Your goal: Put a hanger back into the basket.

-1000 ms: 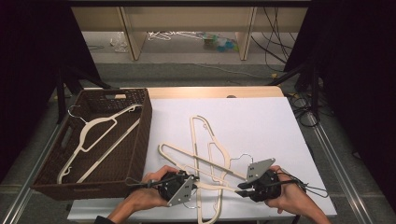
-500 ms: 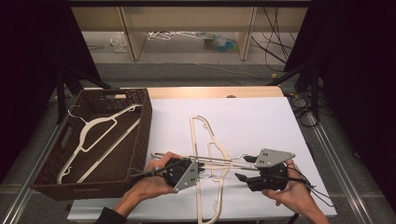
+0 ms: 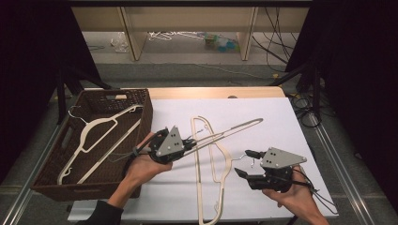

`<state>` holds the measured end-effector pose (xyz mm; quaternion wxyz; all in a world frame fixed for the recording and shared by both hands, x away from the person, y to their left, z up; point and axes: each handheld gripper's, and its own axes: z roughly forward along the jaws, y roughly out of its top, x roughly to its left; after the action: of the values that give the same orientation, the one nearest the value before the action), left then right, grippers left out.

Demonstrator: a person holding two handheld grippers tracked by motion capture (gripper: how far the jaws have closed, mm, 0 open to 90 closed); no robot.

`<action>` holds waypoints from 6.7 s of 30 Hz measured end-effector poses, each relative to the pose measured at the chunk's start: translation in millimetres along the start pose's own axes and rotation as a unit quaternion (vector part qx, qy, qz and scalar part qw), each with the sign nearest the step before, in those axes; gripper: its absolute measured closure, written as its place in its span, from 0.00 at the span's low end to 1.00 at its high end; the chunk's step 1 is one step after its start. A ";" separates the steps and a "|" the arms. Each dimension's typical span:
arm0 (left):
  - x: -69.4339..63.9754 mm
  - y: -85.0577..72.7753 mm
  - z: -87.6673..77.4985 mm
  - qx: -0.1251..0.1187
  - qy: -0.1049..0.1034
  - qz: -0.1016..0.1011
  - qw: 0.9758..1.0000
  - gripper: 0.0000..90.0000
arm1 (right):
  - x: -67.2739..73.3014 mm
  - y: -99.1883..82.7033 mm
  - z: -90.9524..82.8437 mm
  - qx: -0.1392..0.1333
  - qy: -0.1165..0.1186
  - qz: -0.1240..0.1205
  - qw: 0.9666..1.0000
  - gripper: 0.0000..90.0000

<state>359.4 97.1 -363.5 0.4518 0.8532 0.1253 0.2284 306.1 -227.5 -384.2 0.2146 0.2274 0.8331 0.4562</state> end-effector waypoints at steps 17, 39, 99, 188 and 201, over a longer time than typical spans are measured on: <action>32.2 12.8 -43.9 -0.080 -0.056 -0.209 0.973 0.95 | 4.8 -13.1 5.8 0.020 0.028 0.007 0.999 0.38; 74.1 44.3 -146.1 -0.106 -0.021 -0.236 0.966 0.95 | 11.3 -24.7 14.1 0.047 0.048 0.012 0.998 0.33; 144.3 -149.7 -183.0 0.065 0.140 -0.262 0.953 0.95 | 14.2 -31.1 23.1 0.073 0.068 0.003 0.995 0.33; -55.6 -71.3 -63.1 -0.057 0.105 -0.197 0.973 0.18 | 10.1 -46.2 33.5 0.109 0.024 0.064 0.992 0.26; -68.4 -79.3 -53.0 -0.041 0.095 -0.181 0.978 0.18 | 22.7 -43.4 46.1 0.137 0.006 0.078 0.987 0.26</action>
<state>273.0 150.7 -422.3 0.5065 0.7714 0.3104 0.2283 305.9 -204.7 -447.5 0.1402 0.3167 0.8685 0.3546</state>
